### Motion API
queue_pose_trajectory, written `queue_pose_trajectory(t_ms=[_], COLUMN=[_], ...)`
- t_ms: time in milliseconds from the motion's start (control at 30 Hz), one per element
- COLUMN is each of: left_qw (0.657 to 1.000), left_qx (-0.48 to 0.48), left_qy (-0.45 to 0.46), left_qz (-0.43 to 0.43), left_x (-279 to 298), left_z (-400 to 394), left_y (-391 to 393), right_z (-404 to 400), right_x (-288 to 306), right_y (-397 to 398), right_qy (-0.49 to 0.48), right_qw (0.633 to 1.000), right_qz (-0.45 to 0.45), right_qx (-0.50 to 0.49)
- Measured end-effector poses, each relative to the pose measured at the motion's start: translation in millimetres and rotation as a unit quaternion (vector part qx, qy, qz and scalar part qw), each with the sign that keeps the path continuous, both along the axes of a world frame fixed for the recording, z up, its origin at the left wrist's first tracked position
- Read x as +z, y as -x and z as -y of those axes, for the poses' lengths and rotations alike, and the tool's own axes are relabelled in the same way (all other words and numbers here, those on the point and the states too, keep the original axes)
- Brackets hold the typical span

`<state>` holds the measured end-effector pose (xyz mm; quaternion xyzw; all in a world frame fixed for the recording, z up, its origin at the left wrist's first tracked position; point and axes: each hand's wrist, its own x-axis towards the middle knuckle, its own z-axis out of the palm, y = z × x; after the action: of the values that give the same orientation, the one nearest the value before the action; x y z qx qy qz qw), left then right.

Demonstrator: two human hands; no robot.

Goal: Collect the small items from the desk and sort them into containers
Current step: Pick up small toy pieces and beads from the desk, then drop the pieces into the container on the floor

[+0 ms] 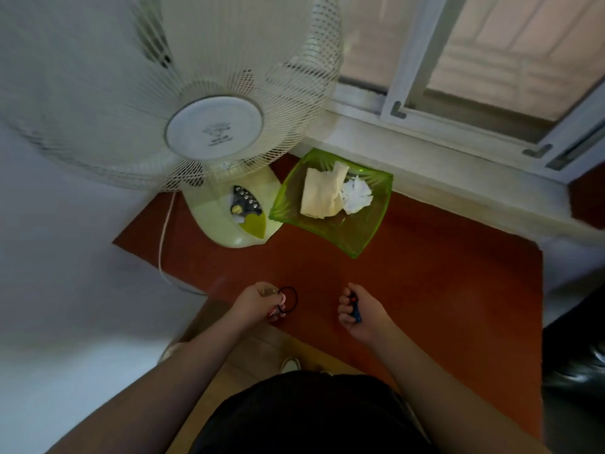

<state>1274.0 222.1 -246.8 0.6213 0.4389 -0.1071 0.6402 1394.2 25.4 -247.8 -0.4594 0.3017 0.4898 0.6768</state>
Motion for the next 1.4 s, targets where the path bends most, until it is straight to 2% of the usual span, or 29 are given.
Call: queue_pose_trajectory(t_ms=[167,300,367,500,733,1000,1233,1400], left_qw=[0.998,0.993,0.986,0.962,0.909,0.856,0.827,0.819], left_qx=[0.060,0.083,0.131,0.261,0.414,0.517,0.562,0.574], left_qy=[-0.014,-0.086,-0.097,-0.079,-0.041,-0.025,-0.024,-0.006], left_qz=[0.023,0.022,0.019,0.021,0.014,-0.001,0.011,0.014], left_x=[10,14,17,22,20,17,8,0], left_z=[10,16,22,32,43,46,35,11], left_y=[35,70,90,129,192,252,308,359], right_z=[-15,-37,-48,-73,-108,-154,-184,-209], right_x=[1,-2,-3,0,11,20,12,8], right_y=[1,9,17,38,81,133,191,237], right_qy=[0.015,0.012,0.004,-0.028,-0.031,-0.037,-0.027,-0.018], right_qw=[0.998,0.989,0.983,0.970,0.937,0.905,0.879,0.875], right_qz=[0.009,0.015,0.012,0.005,-0.002,0.010,0.022,0.025], right_qx=[0.057,0.146,0.185,0.243,0.348,0.423,0.476,0.484])
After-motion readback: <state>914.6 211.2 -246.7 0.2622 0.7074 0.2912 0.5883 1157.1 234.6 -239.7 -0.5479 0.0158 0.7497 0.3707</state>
